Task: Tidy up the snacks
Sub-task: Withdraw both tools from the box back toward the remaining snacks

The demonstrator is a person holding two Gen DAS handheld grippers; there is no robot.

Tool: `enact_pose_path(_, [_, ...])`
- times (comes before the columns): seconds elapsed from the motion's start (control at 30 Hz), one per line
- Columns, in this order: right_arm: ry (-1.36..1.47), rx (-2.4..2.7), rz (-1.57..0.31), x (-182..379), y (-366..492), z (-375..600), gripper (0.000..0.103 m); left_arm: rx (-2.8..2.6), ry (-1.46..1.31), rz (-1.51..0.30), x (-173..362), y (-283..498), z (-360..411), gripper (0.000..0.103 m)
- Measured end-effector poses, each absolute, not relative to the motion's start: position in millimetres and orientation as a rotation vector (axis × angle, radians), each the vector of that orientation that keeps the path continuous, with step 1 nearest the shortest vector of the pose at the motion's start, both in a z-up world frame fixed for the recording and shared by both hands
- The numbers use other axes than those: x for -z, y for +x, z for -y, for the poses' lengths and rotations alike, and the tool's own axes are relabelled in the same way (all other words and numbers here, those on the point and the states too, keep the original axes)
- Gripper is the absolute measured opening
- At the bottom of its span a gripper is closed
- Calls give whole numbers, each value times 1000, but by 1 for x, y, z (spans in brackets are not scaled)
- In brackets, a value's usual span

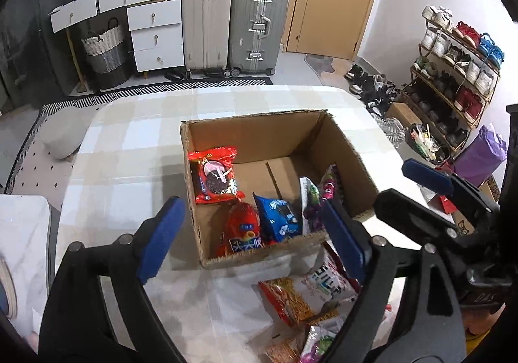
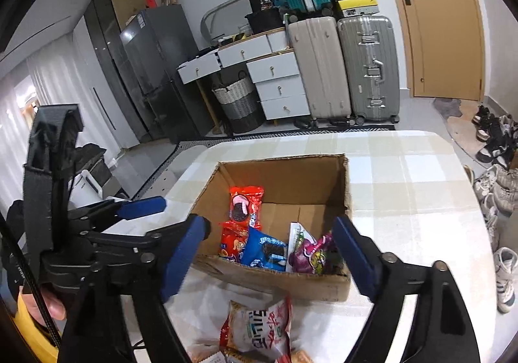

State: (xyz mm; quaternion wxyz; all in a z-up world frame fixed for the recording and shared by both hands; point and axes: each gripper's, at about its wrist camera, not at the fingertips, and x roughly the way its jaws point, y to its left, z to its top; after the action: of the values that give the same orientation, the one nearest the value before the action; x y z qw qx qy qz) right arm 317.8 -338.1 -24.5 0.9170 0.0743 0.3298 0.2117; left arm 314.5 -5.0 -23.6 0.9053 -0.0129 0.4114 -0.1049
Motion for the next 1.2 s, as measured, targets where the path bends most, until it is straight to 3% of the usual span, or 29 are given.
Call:
enact_pose_path(0.1, [172, -435, -657, 17, 304, 345, 95, 213, -39, -814, 13, 299, 1, 102])
enact_pose_path(0.73, [129, -460, -522, -40, 187, 350, 99, 217, -26, -663, -57, 165, -10, 102])
enact_pose_path(1.2, [123, -444, -494, -43, 106, 352, 99, 222, -10, -680, -37, 71, -38, 102])
